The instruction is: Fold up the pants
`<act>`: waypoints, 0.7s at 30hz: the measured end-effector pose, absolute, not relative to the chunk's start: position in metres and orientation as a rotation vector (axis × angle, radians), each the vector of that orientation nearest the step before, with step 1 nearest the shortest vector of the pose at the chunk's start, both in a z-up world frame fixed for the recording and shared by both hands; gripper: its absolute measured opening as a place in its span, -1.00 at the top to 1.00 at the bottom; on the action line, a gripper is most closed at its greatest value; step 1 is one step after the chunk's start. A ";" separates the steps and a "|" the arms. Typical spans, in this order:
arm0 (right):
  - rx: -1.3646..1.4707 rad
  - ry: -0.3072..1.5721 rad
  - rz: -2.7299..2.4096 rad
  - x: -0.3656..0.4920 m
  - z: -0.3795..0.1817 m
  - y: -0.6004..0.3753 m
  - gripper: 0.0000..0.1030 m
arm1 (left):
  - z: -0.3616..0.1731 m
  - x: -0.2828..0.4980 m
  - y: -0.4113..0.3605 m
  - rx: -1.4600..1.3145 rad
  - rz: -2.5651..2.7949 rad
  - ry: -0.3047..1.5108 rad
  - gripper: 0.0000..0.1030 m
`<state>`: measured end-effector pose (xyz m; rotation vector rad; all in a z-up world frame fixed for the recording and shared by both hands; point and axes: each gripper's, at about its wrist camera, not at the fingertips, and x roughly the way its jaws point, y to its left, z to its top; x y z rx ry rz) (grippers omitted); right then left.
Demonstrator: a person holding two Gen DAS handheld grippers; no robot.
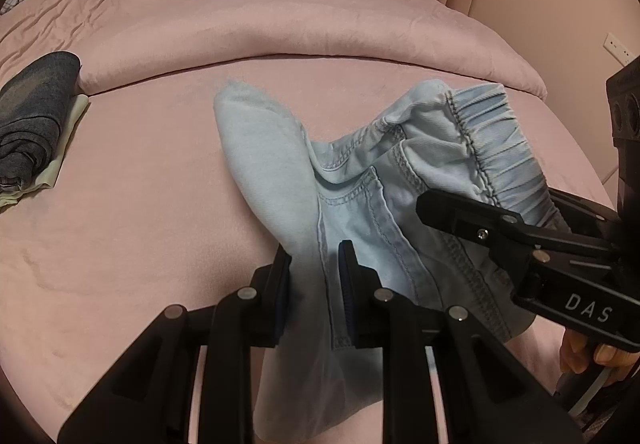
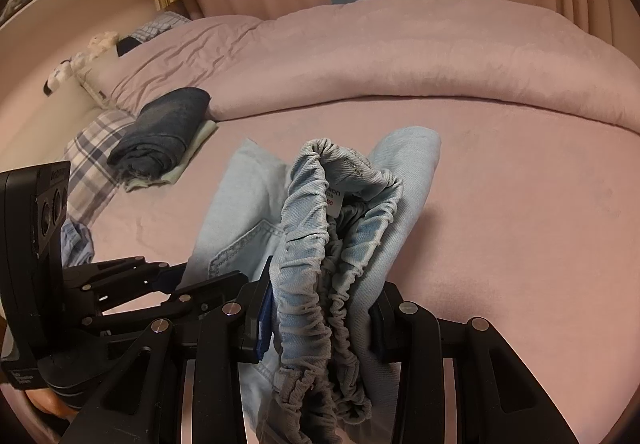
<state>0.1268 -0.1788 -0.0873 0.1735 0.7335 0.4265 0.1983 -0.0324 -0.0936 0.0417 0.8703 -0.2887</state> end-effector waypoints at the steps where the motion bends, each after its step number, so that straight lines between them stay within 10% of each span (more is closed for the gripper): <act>1: 0.176 0.735 0.427 0.128 -0.088 -0.179 0.23 | -0.094 0.199 -0.033 0.043 -0.289 0.871 0.60; 21: 0.193 0.762 0.422 0.139 -0.096 -0.183 0.23 | -0.100 0.205 -0.030 0.069 -0.287 0.878 0.60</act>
